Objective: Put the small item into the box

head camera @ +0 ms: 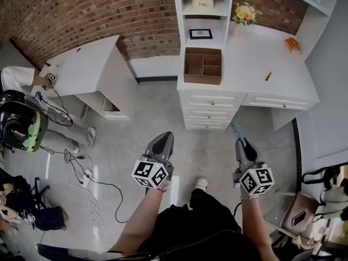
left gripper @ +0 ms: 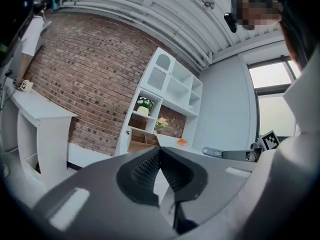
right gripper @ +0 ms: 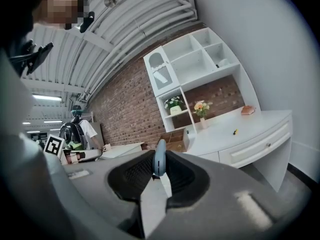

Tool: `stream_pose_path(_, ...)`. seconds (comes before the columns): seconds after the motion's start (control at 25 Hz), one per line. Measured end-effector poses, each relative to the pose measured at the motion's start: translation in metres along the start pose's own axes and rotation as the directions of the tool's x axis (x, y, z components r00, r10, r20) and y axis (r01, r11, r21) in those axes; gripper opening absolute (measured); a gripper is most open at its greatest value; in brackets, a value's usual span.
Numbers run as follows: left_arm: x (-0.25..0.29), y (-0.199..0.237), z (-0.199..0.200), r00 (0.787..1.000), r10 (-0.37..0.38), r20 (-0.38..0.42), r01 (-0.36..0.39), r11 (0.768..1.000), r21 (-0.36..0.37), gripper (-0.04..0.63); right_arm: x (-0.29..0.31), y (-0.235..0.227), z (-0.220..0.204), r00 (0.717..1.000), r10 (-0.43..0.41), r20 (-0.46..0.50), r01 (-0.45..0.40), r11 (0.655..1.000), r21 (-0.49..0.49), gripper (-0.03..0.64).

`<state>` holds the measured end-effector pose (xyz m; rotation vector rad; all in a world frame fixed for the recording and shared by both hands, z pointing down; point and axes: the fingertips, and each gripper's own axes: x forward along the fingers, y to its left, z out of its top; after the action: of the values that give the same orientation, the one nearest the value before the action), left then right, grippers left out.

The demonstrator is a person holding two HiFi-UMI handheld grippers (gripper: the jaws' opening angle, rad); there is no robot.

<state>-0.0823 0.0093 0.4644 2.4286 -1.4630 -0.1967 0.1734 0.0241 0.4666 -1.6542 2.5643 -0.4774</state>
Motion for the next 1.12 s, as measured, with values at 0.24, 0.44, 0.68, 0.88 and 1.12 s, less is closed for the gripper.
stream_pose_path(0.24, 0.038, 0.001, 0.005, 1.000, 0.020, 0.018, -0.020, 1.000, 0.008, 0.003, 0.033, -0.025, 0.011, 0.999, 0.044, -0.009, -0.044, 0.999, -0.018, 0.069)
stream_pose_path(0.44, 0.056, 0.000, 0.003, 1.000, 0.021, 0.012, -0.022, 1.000, 0.018, 0.003, 0.050, -0.034, 0.017, 0.998, 0.068, -0.015, -0.068, 0.997, -0.022, 0.069)
stream_pose_path(0.68, 0.069, 0.008, -0.001, 0.999, 0.044, 0.003, -0.044, 0.999, 0.012, 0.003, 0.067, -0.044, 0.009, 0.995, 0.085, -0.048, -0.085, 0.996, -0.005, 0.069)
stream_pose_path(0.88, 0.086, 0.019, 0.001, 0.999, 0.044, -0.005, -0.044, 0.999, 0.012, 0.003, 0.093, -0.043, 0.004, 0.993, 0.098, -0.069, -0.098, 0.995, 0.005, 0.069)
stream_pose_path(1.12, 0.129, 0.034, 0.009, 1.000, 0.007, -0.003, -0.007, 1.000, 0.023, 0.002, 0.130, -0.051, 0.011, 0.992, 0.103, -0.074, -0.105, 0.994, -0.016, 0.069)
